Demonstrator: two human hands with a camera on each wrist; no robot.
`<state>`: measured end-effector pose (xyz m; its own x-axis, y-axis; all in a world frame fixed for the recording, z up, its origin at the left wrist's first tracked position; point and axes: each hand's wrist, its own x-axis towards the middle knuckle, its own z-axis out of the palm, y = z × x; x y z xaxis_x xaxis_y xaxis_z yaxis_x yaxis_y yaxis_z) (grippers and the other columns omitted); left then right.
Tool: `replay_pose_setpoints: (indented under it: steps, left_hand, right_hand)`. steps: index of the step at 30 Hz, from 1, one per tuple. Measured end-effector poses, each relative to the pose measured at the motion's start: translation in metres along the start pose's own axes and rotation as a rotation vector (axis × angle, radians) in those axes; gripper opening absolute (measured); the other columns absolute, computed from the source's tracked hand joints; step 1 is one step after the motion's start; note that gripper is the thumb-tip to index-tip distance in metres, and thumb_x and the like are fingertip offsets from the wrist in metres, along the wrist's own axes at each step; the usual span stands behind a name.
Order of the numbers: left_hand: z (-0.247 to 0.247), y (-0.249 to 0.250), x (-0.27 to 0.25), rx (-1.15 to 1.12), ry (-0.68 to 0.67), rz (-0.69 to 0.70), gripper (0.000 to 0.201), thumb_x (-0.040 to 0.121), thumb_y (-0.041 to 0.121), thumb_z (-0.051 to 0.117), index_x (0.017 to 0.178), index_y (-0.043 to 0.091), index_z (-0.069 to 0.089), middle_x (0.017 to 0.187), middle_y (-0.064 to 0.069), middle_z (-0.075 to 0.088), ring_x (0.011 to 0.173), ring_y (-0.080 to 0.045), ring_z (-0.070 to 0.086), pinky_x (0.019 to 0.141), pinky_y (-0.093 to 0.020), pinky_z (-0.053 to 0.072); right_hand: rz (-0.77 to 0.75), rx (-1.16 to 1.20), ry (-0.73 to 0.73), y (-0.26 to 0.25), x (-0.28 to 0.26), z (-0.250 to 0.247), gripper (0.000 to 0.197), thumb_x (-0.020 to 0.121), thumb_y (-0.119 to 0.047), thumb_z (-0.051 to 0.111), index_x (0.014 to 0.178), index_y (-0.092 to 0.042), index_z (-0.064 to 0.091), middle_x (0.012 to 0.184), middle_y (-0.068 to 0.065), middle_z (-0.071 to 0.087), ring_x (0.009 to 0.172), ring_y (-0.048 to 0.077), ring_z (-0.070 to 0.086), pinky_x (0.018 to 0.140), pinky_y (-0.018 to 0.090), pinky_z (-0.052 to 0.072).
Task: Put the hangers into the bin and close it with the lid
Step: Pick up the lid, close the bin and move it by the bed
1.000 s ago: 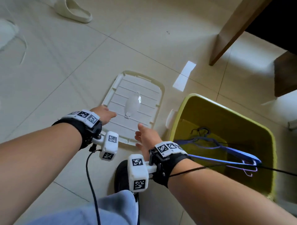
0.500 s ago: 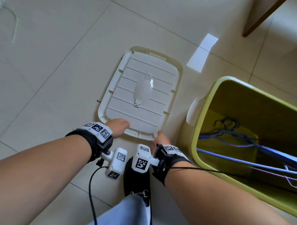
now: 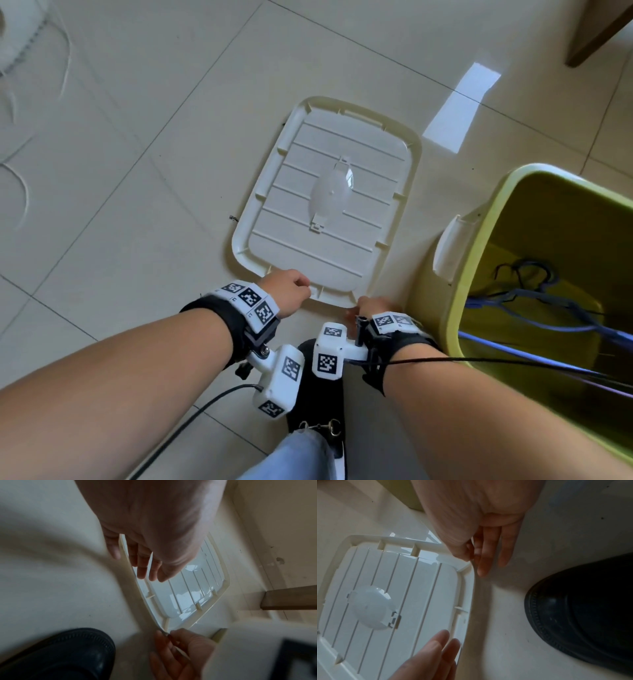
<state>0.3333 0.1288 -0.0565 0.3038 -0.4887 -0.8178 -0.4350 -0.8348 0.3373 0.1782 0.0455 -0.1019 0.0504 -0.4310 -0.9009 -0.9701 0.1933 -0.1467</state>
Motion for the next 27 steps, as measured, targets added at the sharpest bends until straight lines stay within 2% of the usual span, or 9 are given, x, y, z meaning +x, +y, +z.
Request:
replay_pose_setpoints:
  steps: [3, 5, 7, 9, 12, 15, 18, 23, 27]
  left_hand:
    - [0.002, -0.002, -0.001, 0.002, 0.026, 0.014, 0.048, 0.089, 0.029, 0.057, 0.135, 0.023, 0.05, 0.136, -0.001, 0.056, 0.115, -0.019, 0.059, 0.094, -0.028, 0.047]
    - [0.001, -0.003, -0.002, 0.009, 0.082, 0.024, 0.064, 0.081, 0.026, 0.065, 0.141, 0.023, 0.042, 0.141, -0.007, 0.047, 0.122, -0.025, 0.052, 0.1, -0.031, 0.044]
    - [-0.005, -0.003, -0.008, 0.123, 0.168, 0.021, 0.077, 0.076, 0.026, 0.069, 0.144, 0.027, 0.034, 0.141, -0.008, 0.037, 0.125, -0.03, 0.042, 0.104, -0.035, 0.04]
    - [-0.014, -0.003, -0.014, 0.265, 0.272, 0.025, 0.085, 0.073, 0.03, 0.07, 0.146, 0.034, 0.027, 0.138, -0.004, 0.032, 0.123, -0.029, 0.036, 0.103, -0.037, 0.036]
    - [-0.033, -0.005, -0.027, 0.37, 0.421, 0.056, 0.094, 0.072, 0.03, 0.067, 0.149, 0.041, 0.015, 0.145, 0.001, 0.027, 0.129, -0.026, 0.03, 0.106, -0.04, 0.028]
    - [-0.059, -0.009, -0.044, 0.423, 0.516, 0.079, 0.09, 0.08, 0.028, 0.063, 0.15, 0.043, 0.009, 0.16, 0.007, 0.012, 0.145, -0.021, 0.012, 0.116, -0.047, 0.01]
    - [-0.094, -0.007, -0.059, 0.493, 0.591, 0.13, 0.085, 0.084, 0.012, 0.055, 0.151, 0.042, 0.013, 0.162, 0.011, 0.013, 0.149, -0.015, 0.012, 0.119, -0.047, 0.001]
    - [-0.142, 0.035, -0.088, 0.359, 0.673, 0.367, 0.073, 0.087, -0.001, 0.049, 0.145, 0.041, 0.036, 0.155, 0.015, 0.035, 0.147, -0.012, 0.023, 0.119, -0.033, 0.014]
    - [-0.156, 0.094, -0.146, 0.177, 0.76, 0.511, 0.041, 0.095, 0.023, 0.052, 0.134, 0.038, 0.054, 0.136, 0.001, 0.061, 0.125, -0.026, 0.055, 0.1, -0.03, 0.041]
  right_hand:
    - [-0.002, 0.162, 0.071, 0.0, -0.009, -0.004, 0.034, 0.09, -0.034, 0.047, 0.114, -0.013, 0.057, 0.12, 0.012, 0.059, 0.11, 0.033, 0.059, 0.094, 0.035, 0.048]
    - [0.048, 0.448, 0.143, -0.005, -0.022, -0.005, 0.03, 0.081, -0.034, 0.052, 0.098, -0.01, 0.055, 0.1, 0.01, 0.066, 0.089, 0.032, 0.065, 0.089, 0.04, 0.052]
    - [0.048, 0.751, 0.113, -0.01, -0.04, -0.005, 0.024, 0.083, -0.023, 0.055, 0.1, -0.007, 0.047, 0.083, 0.008, 0.063, 0.069, 0.025, 0.064, 0.076, 0.036, 0.055]
    - [0.03, 0.986, 0.029, -0.022, -0.058, -0.008, 0.023, 0.088, -0.011, 0.048, 0.109, -0.013, 0.038, 0.086, 0.005, 0.058, 0.069, 0.019, 0.066, 0.073, 0.037, 0.054]
    - [-0.072, 1.049, -0.05, -0.043, -0.084, -0.015, 0.026, 0.088, -0.009, 0.039, 0.113, -0.017, 0.041, 0.095, 0.007, 0.062, 0.072, 0.019, 0.069, 0.073, 0.036, 0.054]
    - [-0.179, 1.094, -0.125, -0.064, -0.116, -0.034, 0.018, 0.086, -0.008, 0.039, 0.102, -0.014, 0.044, 0.089, 0.008, 0.063, 0.073, 0.024, 0.07, 0.064, 0.03, 0.052]
    - [-0.282, 1.115, -0.149, -0.077, -0.147, -0.064, 0.026, 0.084, -0.011, 0.042, 0.109, -0.01, 0.048, 0.095, 0.01, 0.065, 0.063, 0.019, 0.07, 0.067, 0.028, 0.054]
    - [-0.43, 1.203, -0.098, -0.076, -0.194, -0.115, 0.031, 0.085, -0.019, 0.05, 0.114, -0.009, 0.053, 0.067, 0.002, 0.067, 0.06, 0.014, 0.07, 0.071, 0.029, 0.055]
    - [-0.655, 1.193, 0.048, -0.063, -0.241, -0.162, 0.046, 0.089, -0.045, 0.055, 0.128, -0.02, 0.051, 0.084, 0.004, 0.065, 0.071, 0.018, 0.07, 0.084, 0.039, 0.055]
